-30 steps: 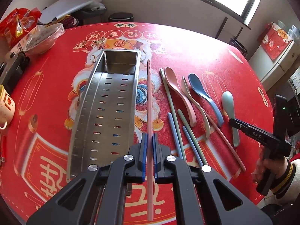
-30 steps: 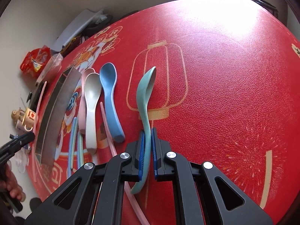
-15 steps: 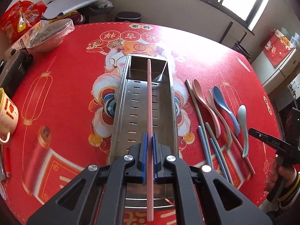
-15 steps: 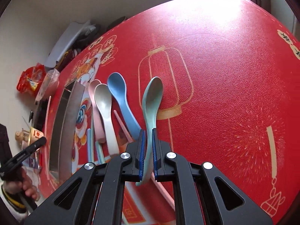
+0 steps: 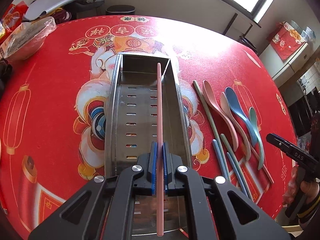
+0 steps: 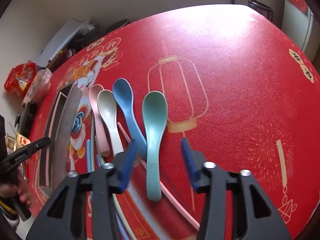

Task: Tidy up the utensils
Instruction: 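Carry the pink chopstick over the steel caddy with the left gripper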

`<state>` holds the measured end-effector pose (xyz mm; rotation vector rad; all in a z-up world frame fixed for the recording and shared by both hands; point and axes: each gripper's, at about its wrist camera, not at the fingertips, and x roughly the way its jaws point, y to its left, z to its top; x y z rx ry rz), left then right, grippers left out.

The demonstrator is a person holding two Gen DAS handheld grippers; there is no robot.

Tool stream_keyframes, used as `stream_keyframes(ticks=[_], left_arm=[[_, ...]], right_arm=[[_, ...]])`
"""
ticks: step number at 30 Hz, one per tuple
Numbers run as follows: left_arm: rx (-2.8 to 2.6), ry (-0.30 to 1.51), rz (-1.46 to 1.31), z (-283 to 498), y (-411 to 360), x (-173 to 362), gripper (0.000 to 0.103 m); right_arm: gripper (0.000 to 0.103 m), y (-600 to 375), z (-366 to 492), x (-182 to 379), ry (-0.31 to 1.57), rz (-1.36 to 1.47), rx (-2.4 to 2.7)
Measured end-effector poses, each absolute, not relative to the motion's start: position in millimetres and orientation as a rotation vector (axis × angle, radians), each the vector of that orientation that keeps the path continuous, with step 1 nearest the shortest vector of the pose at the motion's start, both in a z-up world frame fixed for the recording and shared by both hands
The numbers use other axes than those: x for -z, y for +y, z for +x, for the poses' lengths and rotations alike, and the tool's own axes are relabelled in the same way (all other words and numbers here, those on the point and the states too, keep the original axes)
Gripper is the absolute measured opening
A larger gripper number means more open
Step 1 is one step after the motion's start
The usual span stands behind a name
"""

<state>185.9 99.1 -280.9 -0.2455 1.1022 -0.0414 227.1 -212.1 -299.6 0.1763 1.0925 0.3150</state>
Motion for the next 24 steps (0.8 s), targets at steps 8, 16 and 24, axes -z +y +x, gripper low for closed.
stream_keyframes(ticks=[8, 16, 24], left_arm=[[0.054, 1.12, -0.248, 189.0, 105.1, 289.9, 0.006], [0.061, 1.133, -0.253, 190.6, 106.6, 296.8, 0.006], [0.057, 1.149, -0.253, 194.2, 106.7, 300.9, 0.006]], right_arm=[[0.022, -197.0, 230.4, 321.3, 1.175, 0.164, -0.326], [0.014, -194.6, 227.6, 328.5, 1.209, 0.175, -0.315], [0.014, -210.6, 224.3, 320.0, 1.191, 0.216, -0.25]])
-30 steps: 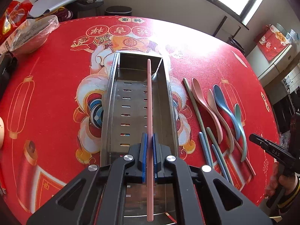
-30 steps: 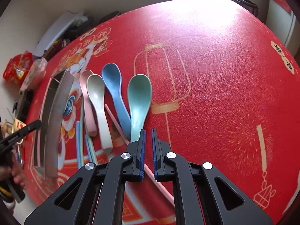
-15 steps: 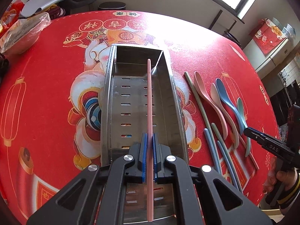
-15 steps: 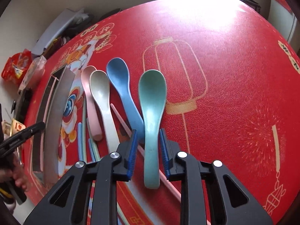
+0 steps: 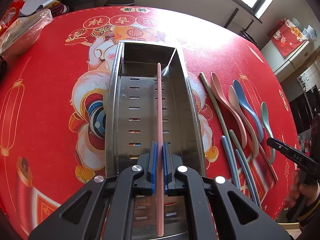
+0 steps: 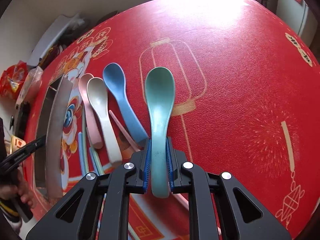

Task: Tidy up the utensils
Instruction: 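Carry the pink chopstick over the steel caddy with the left gripper, then release the pink chopstick into the caddy while the right gripper lowers the teal spoon into it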

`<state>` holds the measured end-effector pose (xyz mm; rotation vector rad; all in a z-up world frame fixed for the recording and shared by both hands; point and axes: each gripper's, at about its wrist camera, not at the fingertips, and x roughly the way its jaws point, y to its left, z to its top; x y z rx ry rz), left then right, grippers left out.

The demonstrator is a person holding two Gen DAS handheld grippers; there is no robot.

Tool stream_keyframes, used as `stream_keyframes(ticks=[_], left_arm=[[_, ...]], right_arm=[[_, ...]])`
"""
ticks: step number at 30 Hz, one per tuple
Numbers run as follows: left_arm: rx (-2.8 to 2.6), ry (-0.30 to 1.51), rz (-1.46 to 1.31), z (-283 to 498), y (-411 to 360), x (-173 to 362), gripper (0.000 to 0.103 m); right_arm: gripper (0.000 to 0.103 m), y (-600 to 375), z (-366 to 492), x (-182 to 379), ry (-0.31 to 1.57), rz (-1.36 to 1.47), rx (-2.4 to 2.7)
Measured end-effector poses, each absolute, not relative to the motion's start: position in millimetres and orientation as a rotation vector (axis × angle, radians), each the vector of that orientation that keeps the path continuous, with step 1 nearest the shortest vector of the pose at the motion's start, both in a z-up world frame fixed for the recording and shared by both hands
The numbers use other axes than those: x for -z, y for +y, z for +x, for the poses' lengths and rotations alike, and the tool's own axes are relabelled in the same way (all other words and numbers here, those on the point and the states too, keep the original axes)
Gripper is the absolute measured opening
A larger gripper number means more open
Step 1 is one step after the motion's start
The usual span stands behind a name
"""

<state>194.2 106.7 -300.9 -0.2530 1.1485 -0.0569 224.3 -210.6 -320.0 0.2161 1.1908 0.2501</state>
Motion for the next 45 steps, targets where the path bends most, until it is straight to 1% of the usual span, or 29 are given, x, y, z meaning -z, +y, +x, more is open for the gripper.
stream_keyframes(ticks=[11, 14, 16, 19, 21, 22, 23, 24, 26, 27, 30, 36, 45], left_arm=[[0.05, 1.189, -0.309, 211.5, 102.8, 314.0, 0.006], [0.055, 1.181, -0.337, 216.3, 103.8, 311.1, 0.006], [0.053, 1.156, -0.342, 215.4, 106.5, 303.4, 0.008], [0.048, 1.119, -0.335, 208.2, 111.8, 287.8, 0.022], [0.041, 1.08, -0.322, 201.3, 116.5, 274.1, 0.04], [0.034, 1.061, -0.313, 196.9, 119.7, 267.3, 0.045], [0.023, 1.042, -0.303, 192.6, 122.7, 260.8, 0.058], [0.005, 1.024, -0.29, 187.8, 126.5, 254.9, 0.072], [-0.028, 0.998, -0.264, 179.5, 134.5, 245.7, 0.088], [-0.038, 0.988, -0.253, 175.2, 138.9, 242.3, 0.092], [-0.064, 0.991, -0.224, 161.8, 153.6, 239.1, 0.097], [-0.13, 0.977, -0.184, 136.2, 183.8, 239.8, 0.097], [-0.221, 0.941, -0.234, 112.0, 218.2, 242.6, 0.097]], right_arm=[[0.014, -210.2, 208.6, 301.7, 1.152, 0.24, -0.274], [0.014, -208.6, 203.6, 297.2, 1.145, 0.236, -0.282], [0.014, -208.3, 200.4, 293.8, 1.144, 0.243, -0.279], [0.014, -205.4, 198.1, 286.3, 1.141, 0.254, -0.279], [0.014, -198.0, 198.2, 279.6, 1.136, 0.252, -0.283], [0.014, -192.7, 199.0, 276.2, 1.131, 0.249, -0.288], [0.014, -186.5, 199.5, 272.4, 1.127, 0.247, -0.297], [0.014, -178.8, 200.7, 268.7, 1.123, 0.245, -0.311], [0.014, -160.3, 203.6, 262.6, 1.12, 0.232, -0.345], [0.014, -150.1, 204.6, 260.2, 1.12, 0.224, -0.363], [0.014, -117.6, 210.1, 256.9, 1.133, 0.205, -0.406], [0.014, -52.2, 229.0, 258.0, 1.193, 0.219, -0.46], [0.014, 43.8, 253.2, 275.0, 1.273, 0.037, -0.5]])
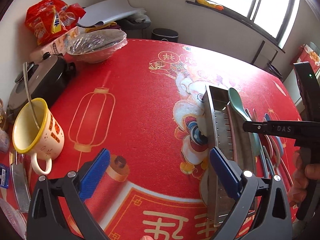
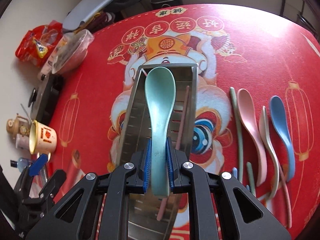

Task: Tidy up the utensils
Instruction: 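Release the pink chopstick into the caddy while the right gripper lowers the teal spoon into it, then open the right gripper to drop the teal spoon and withdraw both grippers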

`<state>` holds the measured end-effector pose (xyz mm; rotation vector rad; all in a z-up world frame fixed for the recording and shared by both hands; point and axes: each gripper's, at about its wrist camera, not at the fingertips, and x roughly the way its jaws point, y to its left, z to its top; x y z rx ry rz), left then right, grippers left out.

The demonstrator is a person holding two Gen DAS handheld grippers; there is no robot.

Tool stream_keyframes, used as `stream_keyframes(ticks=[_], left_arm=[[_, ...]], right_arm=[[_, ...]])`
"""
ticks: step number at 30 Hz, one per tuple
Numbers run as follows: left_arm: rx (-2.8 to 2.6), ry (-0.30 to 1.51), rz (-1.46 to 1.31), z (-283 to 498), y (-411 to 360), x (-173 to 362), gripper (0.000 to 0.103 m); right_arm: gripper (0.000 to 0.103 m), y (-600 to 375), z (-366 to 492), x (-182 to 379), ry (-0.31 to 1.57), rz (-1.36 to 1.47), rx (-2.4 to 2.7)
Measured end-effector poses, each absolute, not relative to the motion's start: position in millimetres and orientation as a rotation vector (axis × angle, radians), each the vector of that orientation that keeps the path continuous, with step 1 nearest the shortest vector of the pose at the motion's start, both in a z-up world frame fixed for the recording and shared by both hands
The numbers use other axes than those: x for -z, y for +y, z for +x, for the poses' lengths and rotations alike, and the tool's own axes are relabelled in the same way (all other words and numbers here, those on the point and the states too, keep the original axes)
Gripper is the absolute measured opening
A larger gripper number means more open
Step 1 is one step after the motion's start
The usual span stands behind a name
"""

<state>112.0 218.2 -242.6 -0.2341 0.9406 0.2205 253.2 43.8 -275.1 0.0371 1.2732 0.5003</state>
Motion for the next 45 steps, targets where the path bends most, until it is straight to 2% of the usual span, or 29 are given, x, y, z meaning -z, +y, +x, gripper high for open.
stream_keyframes(ticks=[13, 21, 22, 23, 24, 27, 31, 45], left_arm=[[-0.265, 0.925, -0.319, 97.3, 239.1, 250.1, 0.097], [-0.241, 0.913, -0.334, 99.8, 231.4, 242.3, 0.097], [-0.242, 0.918, -0.333, 101.0, 229.4, 241.2, 0.097], [-0.244, 0.921, -0.332, 102.1, 227.4, 240.0, 0.097], [-0.244, 0.921, -0.331, 103.2, 225.2, 238.7, 0.097], [-0.236, 0.92, -0.324, 106.3, 215.7, 233.3, 0.097], [-0.215, 0.925, -0.31, 111.7, 197.8, 226.0, 0.097], [-0.153, 0.957, -0.229, 125.1, 95.7, 219.1, 0.097]], right_arm=[[0.015, 83.8, 276.9, 302.2, 1.353, -0.093, -0.449], [0.018, 85.8, 273.5, 291.1, 1.318, -0.113, -0.475], [0.026, 83.6, 271.6, 286.2, 1.303, -0.115, -0.484], [0.046, 80.5, 268.8, 280.4, 1.283, -0.111, -0.496], [0.058, 76.2, 266.1, 273.2, 1.25, -0.092, -0.52], [0.063, 59.3, 258.3, 251.2, 1.138, -0.054, -0.578], [0.088, 24.0, 249.9, 230.4, 1.031, 0.019, -0.594], [0.088, -141.1, 220.0, 215.2, 0.868, 0.155, -0.426]])
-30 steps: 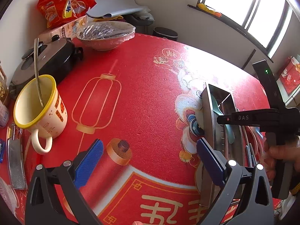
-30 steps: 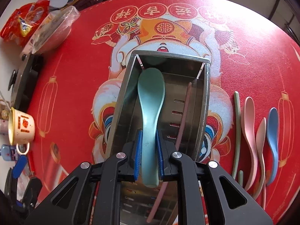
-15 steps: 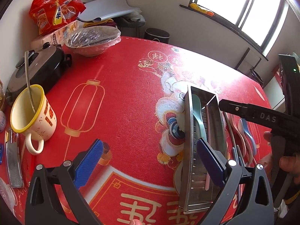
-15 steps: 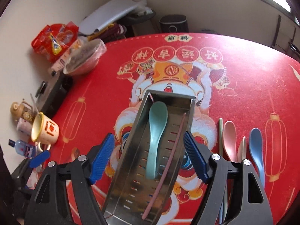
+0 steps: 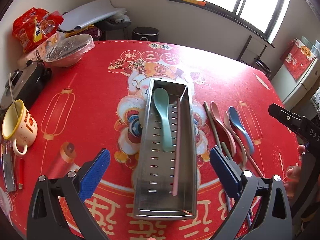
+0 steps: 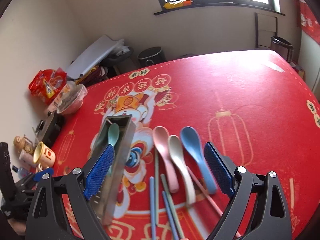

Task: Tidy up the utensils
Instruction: 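Open the right gripper to drop the teal spoon and withdraw both grippers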

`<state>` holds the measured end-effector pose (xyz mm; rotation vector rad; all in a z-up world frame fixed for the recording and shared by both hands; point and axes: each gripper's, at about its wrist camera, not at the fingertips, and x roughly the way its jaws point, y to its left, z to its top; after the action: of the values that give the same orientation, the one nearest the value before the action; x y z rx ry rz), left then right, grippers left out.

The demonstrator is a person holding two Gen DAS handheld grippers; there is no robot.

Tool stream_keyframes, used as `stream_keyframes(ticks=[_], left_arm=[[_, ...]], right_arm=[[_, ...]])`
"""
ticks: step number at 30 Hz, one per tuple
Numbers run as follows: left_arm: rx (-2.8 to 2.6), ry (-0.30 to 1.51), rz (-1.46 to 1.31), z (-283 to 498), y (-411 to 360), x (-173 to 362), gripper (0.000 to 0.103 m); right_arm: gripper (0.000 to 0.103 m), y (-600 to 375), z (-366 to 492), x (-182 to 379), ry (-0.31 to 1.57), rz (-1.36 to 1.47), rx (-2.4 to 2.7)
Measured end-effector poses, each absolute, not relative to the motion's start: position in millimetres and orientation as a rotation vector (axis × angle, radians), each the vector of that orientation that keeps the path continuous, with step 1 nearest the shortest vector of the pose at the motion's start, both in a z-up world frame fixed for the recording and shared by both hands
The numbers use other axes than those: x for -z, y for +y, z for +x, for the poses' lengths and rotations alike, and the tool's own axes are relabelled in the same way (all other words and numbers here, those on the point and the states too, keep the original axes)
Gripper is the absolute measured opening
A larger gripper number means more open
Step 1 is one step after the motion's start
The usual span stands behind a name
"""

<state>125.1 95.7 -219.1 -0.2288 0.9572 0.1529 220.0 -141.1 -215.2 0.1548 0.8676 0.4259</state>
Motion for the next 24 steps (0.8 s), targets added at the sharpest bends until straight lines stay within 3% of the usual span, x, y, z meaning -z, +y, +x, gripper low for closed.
stream_keyframes(ticks=[4, 6, 10, 24], left_arm=[[-0.131, 0.996, -0.204, 126.6, 63.7, 226.5, 0.095], [-0.122, 1.017, -0.203, 127.1, 50.3, 230.7, 0.085], [-0.14, 1.045, -0.195, 127.4, 24.9, 237.2, 0.079], [-0.213, 1.137, -0.286, 123.9, -27.3, 274.6, 0.042]], right_arm=[[0.088, -179.9, 208.3, 222.5, 0.809, 0.1, -0.346], [0.088, -196.8, 207.6, 228.8, 0.82, 0.102, -0.347], [0.088, -223.1, 208.9, 244.5, 0.861, 0.143, -0.354], [0.088, -240.9, 223.1, 280.3, 0.965, 0.045, -0.519]])
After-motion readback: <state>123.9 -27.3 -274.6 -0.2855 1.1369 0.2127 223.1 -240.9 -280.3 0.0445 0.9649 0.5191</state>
